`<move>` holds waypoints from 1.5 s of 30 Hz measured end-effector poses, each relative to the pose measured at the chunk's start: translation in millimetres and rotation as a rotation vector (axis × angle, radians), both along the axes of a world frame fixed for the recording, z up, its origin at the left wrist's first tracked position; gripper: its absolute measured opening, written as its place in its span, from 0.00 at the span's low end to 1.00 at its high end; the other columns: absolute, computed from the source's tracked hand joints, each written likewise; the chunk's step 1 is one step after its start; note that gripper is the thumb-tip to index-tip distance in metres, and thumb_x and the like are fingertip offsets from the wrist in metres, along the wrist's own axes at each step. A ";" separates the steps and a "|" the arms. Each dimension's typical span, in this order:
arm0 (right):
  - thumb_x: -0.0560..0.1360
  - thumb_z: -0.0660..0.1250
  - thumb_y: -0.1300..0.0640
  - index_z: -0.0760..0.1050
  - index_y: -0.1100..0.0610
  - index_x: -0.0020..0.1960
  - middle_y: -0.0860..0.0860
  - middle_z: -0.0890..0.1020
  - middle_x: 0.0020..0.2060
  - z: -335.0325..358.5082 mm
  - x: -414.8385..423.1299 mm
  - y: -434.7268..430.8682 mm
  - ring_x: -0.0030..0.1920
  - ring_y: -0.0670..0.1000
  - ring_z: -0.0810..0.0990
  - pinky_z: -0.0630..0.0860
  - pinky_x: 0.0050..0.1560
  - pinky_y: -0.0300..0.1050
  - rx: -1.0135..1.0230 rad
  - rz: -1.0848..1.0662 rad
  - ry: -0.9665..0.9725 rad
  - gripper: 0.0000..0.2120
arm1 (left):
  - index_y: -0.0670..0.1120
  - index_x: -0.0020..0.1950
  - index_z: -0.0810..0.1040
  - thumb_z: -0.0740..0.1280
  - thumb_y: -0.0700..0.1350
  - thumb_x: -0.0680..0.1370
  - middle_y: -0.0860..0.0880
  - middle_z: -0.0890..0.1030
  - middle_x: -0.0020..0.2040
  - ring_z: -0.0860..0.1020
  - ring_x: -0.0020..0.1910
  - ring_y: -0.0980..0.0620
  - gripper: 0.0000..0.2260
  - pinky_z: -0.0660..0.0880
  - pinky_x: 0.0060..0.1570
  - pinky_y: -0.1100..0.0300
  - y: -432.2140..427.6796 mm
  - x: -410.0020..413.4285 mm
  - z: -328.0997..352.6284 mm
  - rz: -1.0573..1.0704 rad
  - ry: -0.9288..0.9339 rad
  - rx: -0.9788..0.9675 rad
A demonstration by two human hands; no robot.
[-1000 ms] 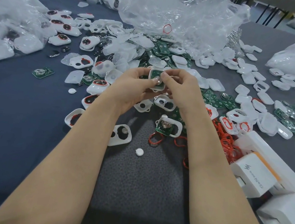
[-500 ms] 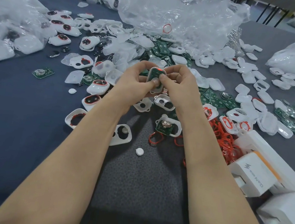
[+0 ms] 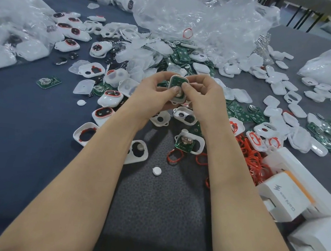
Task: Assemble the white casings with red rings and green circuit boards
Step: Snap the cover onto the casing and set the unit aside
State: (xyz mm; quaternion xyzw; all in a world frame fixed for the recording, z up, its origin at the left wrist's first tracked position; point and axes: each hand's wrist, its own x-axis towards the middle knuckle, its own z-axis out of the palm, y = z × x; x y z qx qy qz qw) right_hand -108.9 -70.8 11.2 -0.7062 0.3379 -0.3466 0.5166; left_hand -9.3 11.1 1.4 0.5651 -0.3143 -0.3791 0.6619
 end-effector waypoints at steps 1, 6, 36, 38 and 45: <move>0.76 0.67 0.62 0.76 0.58 0.51 0.50 0.81 0.38 0.1 -0.1 0.2 0.34 0.44 0.79 0.72 0.31 0.31 0.002 0.001 -0.001 0.04 | 0.51 0.51 0.77 0.64 0.36 0.79 0.46 0.83 0.43 0.84 0.41 0.53 0.10 0.80 0.44 0.61 0.1 -0.1 0.0 0.001 -0.002 0.001; 0.75 0.67 0.64 0.75 0.58 0.48 0.49 0.80 0.34 2.1 -1.1 0.8 0.33 0.46 0.79 0.76 0.35 0.39 0.042 0.022 -0.014 0.04 | 0.51 0.49 0.76 0.65 0.35 0.79 0.44 0.83 0.42 0.83 0.40 0.51 0.10 0.81 0.43 0.60 1.2 -1.4 1.3 0.010 -0.020 0.005; 0.79 0.61 0.58 0.79 0.54 0.57 0.45 0.81 0.47 -0.1 -5.8 -8.2 0.50 0.43 0.77 0.70 0.49 0.30 -0.258 -0.245 0.105 0.10 | 0.52 0.50 0.74 0.65 0.36 0.78 0.44 0.82 0.45 0.84 0.42 0.49 0.10 0.82 0.44 0.57 0.1 -2.7 -0.4 0.191 -0.120 0.046; 0.81 0.55 0.61 0.74 0.56 0.64 0.50 0.79 0.58 0.5 -15.0 -17.4 0.59 0.48 0.75 0.66 0.55 0.34 -0.309 -0.388 0.183 0.15 | 0.53 0.49 0.74 0.66 0.36 0.78 0.43 0.82 0.48 0.83 0.48 0.46 0.11 0.82 0.48 0.52 -0.2 -0.9 -0.2 0.237 -0.106 0.053; 0.77 0.60 0.63 0.71 0.58 0.68 0.56 0.75 0.64 -12.2 -18.4 -29.5 0.64 0.56 0.72 0.68 0.59 0.44 -0.364 -0.273 0.606 0.19 | 0.46 0.55 0.71 0.64 0.35 0.79 0.41 0.81 0.48 0.83 0.47 0.45 0.09 0.80 0.53 0.52 -2.6 3.0 3.0 0.333 0.127 -0.071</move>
